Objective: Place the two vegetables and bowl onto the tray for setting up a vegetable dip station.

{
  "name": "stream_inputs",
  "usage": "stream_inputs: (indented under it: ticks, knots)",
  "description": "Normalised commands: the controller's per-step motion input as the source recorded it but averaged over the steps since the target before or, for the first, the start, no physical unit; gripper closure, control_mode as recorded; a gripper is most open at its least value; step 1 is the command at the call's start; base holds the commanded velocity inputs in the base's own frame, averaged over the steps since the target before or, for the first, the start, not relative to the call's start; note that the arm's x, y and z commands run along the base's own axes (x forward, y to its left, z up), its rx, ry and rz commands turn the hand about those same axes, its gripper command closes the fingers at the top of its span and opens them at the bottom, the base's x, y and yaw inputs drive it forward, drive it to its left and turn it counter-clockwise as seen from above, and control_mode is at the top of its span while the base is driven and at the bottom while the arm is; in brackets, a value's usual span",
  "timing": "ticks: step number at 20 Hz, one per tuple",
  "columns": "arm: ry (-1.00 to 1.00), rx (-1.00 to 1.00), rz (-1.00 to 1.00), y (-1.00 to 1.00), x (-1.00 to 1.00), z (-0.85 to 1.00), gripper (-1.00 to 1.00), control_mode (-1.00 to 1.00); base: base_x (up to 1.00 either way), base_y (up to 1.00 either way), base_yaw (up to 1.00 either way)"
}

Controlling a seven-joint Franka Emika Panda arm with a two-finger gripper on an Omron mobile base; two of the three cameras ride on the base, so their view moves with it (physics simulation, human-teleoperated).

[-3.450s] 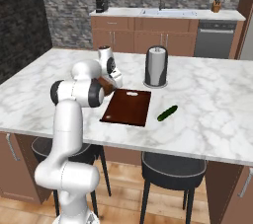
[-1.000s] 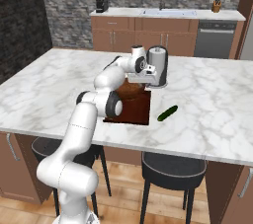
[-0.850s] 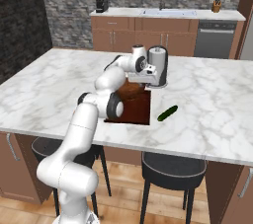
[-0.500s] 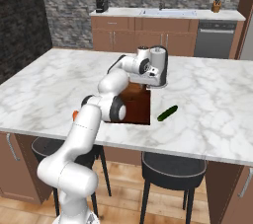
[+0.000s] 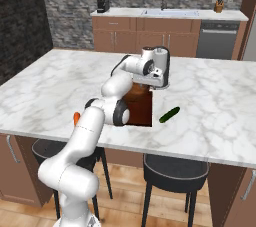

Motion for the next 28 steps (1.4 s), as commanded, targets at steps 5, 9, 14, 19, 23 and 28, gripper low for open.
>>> stream_inputs:
  ticks: [5,9,14,19,23,28]
  knots:
    - [0.0,-0.03,-0.02,-0.05,-0.19,0.17,-1.0,-1.0,0.0,0.0,0.0]
    - [0.0,-0.01,-0.07,-0.28,-0.37,0.26,-1.0,-1.0,0.0,0.0,0.0]
    - [0.0,0.0,-0.11,-0.51,-0.59,0.07,-1.0,-1.0,0.0,0.0,0.0]
    - [0.0,0.0,-0.12,-0.48,-0.78,0.0,-1.0,-1.0,0.0,0.0,0.0]
    - [0.0,0.02,-0.14,-0.31,-0.8,-0.02,-1.0,-1.0,0.0,0.0,0.0]
    - [0.02,0.03,-0.18,-0.09,-0.75,-0.27,-1.0,-1.0,0.0,0.0,0.0]
